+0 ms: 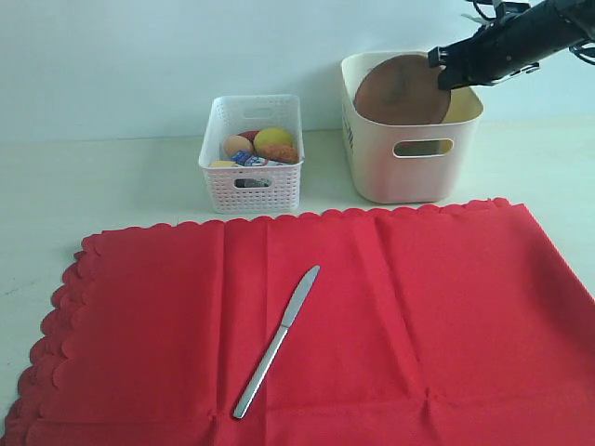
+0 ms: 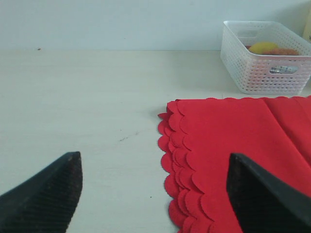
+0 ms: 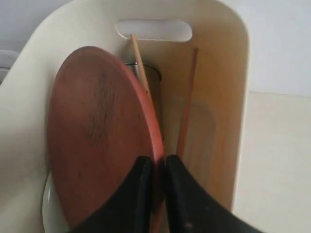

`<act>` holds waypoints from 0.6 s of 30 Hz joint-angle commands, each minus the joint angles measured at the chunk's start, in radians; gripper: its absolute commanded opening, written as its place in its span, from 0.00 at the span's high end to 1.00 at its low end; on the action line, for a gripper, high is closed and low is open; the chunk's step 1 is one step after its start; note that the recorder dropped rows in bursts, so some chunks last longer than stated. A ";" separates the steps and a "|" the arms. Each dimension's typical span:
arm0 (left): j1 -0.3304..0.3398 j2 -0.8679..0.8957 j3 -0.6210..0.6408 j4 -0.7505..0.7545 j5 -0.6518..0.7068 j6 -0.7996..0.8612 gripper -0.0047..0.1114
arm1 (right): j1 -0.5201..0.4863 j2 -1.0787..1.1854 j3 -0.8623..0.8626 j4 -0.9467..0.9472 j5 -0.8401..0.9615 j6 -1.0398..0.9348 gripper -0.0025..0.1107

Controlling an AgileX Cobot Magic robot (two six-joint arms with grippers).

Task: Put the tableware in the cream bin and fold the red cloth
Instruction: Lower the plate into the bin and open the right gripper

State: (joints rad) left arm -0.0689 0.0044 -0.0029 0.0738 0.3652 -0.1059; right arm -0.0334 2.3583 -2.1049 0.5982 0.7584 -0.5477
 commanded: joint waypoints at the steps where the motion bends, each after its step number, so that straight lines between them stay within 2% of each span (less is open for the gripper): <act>1: -0.005 -0.004 0.003 0.001 -0.011 -0.002 0.29 | -0.001 -0.005 -0.009 -0.005 0.034 -0.007 0.80; 8: -0.005 -0.004 0.003 0.001 -0.011 -0.002 0.29 | -0.001 -0.011 -0.009 -0.014 0.064 0.007 0.44; 11: -0.005 -0.004 0.003 0.001 -0.011 -0.002 0.29 | -0.001 -0.036 -0.009 -0.014 0.088 0.032 0.33; 18: -0.005 -0.004 0.003 0.001 -0.011 -0.002 0.29 | -0.001 -0.133 -0.009 -0.014 0.204 0.090 0.34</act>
State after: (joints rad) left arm -0.0689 0.0044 -0.0029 0.0738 0.3652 -0.1059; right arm -0.0334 2.2806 -2.1049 0.5867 0.9147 -0.4840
